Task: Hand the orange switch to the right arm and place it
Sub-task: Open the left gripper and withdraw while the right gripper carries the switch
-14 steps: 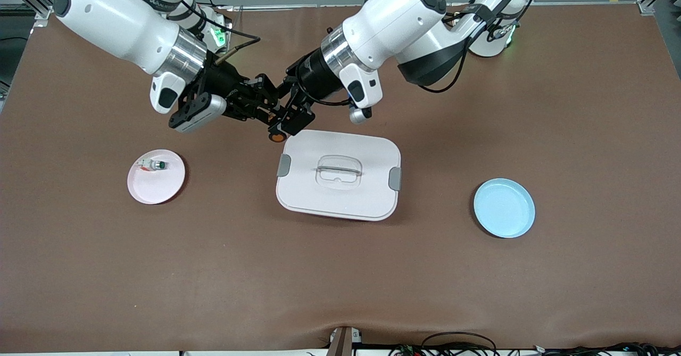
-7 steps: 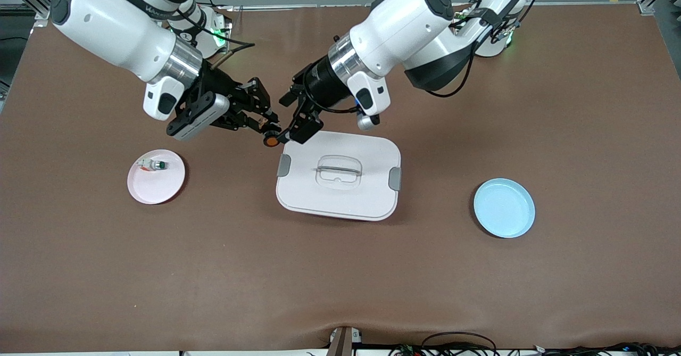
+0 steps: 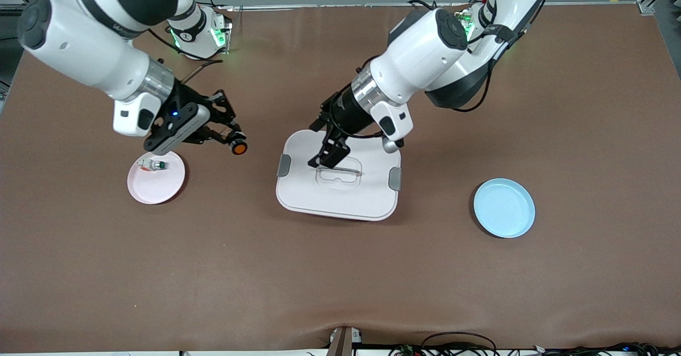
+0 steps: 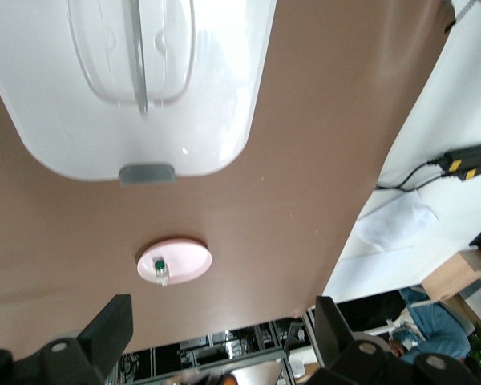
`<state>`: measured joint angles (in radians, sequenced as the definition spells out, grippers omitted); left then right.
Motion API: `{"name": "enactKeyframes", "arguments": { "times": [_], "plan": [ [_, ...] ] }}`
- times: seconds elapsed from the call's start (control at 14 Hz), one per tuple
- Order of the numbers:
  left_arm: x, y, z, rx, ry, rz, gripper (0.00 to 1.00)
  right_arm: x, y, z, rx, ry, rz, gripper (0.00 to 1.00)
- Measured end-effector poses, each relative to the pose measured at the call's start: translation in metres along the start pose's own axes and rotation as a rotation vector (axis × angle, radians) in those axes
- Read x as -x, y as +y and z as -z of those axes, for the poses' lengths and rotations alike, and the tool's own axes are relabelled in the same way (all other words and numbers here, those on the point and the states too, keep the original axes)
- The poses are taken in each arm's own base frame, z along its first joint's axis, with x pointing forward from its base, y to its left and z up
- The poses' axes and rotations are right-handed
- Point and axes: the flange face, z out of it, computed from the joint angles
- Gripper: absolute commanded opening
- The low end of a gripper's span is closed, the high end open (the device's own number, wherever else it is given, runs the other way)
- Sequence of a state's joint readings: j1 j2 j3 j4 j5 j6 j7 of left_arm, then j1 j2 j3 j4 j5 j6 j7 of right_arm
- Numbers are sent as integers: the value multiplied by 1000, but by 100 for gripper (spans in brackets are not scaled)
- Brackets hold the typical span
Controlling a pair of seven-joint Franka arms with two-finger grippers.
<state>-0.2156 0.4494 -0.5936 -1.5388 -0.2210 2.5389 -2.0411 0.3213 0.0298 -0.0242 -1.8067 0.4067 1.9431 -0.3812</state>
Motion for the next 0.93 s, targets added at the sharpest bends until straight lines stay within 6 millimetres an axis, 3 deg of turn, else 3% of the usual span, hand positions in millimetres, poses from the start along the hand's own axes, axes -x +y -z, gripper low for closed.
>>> {"name": "enactKeyframes", "arguments": {
  "times": [0.21,0.5,0.71,0.93],
  "plan": [
    [-44,-4,-3,-21,72,-51,100,15,38,4,68,-60,130,0],
    [-124,-24,6,-80,200,-234,100,34,70,-5,121,-146,272,0],
    [-207,-30,20,-143,282,-361,100,50,91,-16,145,-208,369,0],
    [-290,-31,45,-202,333,-487,100,69,126,-22,158,-225,501,0]
  ]
}}
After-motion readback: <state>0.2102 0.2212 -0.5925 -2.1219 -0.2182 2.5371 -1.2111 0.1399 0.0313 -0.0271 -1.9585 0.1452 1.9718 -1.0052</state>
